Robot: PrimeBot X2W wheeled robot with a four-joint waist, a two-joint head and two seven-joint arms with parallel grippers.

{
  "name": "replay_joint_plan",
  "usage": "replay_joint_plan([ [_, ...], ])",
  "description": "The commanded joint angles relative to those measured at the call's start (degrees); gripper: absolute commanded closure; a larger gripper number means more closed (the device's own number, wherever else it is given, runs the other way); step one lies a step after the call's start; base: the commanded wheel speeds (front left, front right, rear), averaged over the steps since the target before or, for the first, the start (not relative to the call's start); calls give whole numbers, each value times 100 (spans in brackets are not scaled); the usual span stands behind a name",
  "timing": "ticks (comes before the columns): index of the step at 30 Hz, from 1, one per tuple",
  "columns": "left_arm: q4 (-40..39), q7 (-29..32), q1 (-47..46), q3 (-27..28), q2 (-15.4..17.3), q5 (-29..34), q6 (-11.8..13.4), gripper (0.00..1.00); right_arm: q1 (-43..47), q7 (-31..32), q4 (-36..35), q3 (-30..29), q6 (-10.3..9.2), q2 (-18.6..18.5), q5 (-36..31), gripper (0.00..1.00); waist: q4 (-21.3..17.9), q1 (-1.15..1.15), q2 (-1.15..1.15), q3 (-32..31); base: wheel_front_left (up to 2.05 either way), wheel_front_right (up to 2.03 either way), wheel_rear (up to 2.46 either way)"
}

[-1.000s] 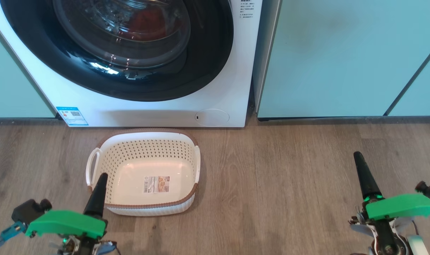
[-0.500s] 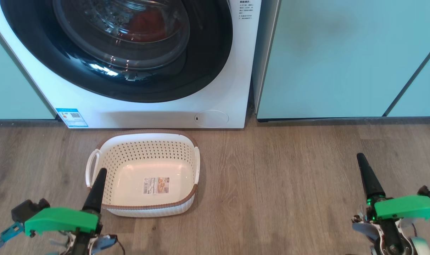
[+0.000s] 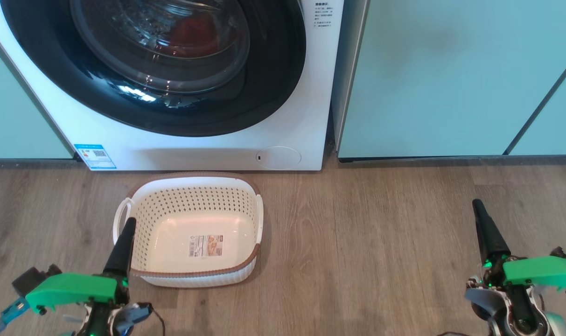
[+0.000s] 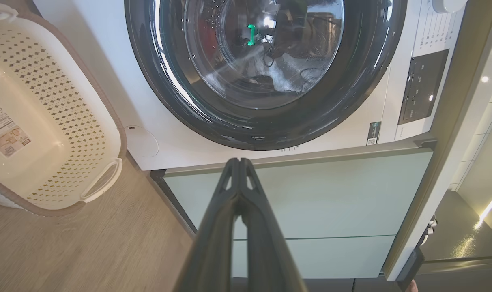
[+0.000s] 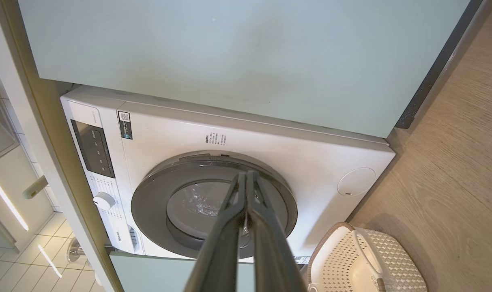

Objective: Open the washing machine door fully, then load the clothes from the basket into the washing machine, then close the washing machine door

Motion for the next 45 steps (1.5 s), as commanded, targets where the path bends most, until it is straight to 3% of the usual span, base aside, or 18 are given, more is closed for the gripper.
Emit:
replay_joint_plan([
  [1,-119,39,-324,231,6,-162,-65,100,-336,43,-160,77,0,-83,175,100,0,0,0,-3,0,0,0],
  [14,64,163,-443,389,-89,-870,-209,100,-405,168,-62,32,0,-78,902,100,-5,0,0,-28,0,0,0],
  [45,66,207,-448,444,-128,-823,-209,100,-410,211,-59,-21,0,-40,857,100,-5,0,0,-28,0,0,0],
])
